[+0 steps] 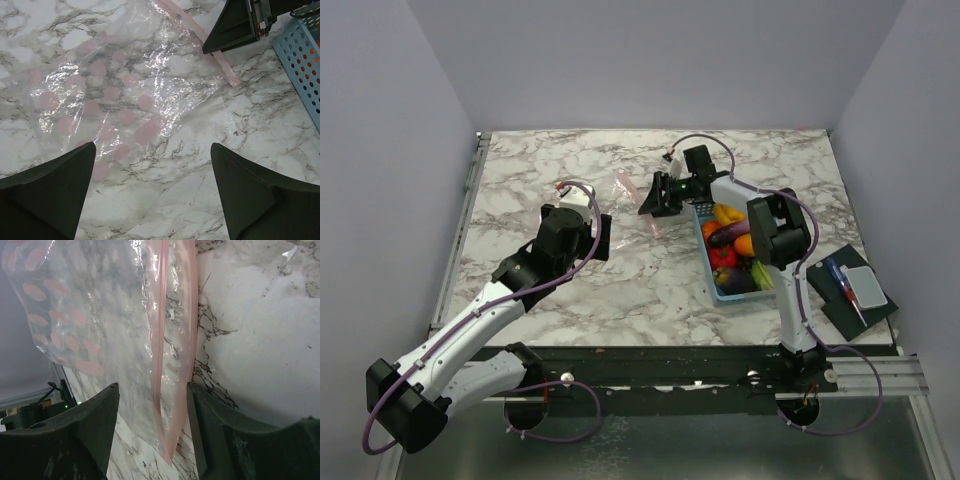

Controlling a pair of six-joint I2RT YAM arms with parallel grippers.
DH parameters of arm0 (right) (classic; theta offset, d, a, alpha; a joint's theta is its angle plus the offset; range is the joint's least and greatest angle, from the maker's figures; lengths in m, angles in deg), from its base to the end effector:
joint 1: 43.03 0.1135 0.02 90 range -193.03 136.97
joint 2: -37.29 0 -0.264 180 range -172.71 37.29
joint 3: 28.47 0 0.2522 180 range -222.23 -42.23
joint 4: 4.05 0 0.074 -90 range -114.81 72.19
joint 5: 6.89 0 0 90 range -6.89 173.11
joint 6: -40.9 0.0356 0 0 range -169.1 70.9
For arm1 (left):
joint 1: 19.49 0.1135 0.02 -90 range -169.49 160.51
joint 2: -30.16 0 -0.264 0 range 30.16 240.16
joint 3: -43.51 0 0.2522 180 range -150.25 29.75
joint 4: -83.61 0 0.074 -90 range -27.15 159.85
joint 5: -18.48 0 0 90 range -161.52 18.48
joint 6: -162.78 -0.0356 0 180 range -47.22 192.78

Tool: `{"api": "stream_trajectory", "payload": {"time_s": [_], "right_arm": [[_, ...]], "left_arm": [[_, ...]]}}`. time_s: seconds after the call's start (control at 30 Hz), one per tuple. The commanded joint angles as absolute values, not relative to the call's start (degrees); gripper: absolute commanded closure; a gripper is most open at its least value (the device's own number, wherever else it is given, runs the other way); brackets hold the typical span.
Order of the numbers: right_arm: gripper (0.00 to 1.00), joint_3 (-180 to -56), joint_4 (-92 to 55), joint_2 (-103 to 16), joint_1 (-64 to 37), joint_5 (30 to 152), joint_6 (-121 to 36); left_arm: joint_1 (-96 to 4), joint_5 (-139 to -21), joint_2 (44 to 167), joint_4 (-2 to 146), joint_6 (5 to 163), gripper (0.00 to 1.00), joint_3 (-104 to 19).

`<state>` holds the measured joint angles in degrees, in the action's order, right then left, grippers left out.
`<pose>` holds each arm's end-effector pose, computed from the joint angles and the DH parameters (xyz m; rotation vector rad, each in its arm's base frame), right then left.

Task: Place the food in the zip-top bag and seal the zipper
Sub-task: Pick up the zipper food storage bag at the center of the board.

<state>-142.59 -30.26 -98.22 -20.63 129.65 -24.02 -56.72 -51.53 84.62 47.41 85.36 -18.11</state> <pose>0.4613 0.2181 0.1338 -0.3516 2.4616 1.3485 0.1751 -0.1178 0.3076 0.2285 2.0364 -0.1794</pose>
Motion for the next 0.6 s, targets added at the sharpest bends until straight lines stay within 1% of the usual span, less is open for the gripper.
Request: {"api": "stream_trajectory", "payload": {"time_s": [0.0, 0.27, 0.57], "right_arm": [[0.40, -139.50, -26.36, -94.69, -20.83, 134.09, -23.96], [0.51, -135.40, -22.47, -92.33, -20.79, 135.38, -23.56], [0.52, -133.19, -18.76, -91.45, -20.75, 136.89, -21.32]], "left_arm": [[-56.66, -51.54, 84.55, 47.33, 84.98, 0.01, -18.24], [-56.67, -51.48, 84.65, 47.35, 85.00, 0.01, -18.27], [-56.66, -51.40, 84.82, 47.33, 84.95, 0.01, -18.28]]}}
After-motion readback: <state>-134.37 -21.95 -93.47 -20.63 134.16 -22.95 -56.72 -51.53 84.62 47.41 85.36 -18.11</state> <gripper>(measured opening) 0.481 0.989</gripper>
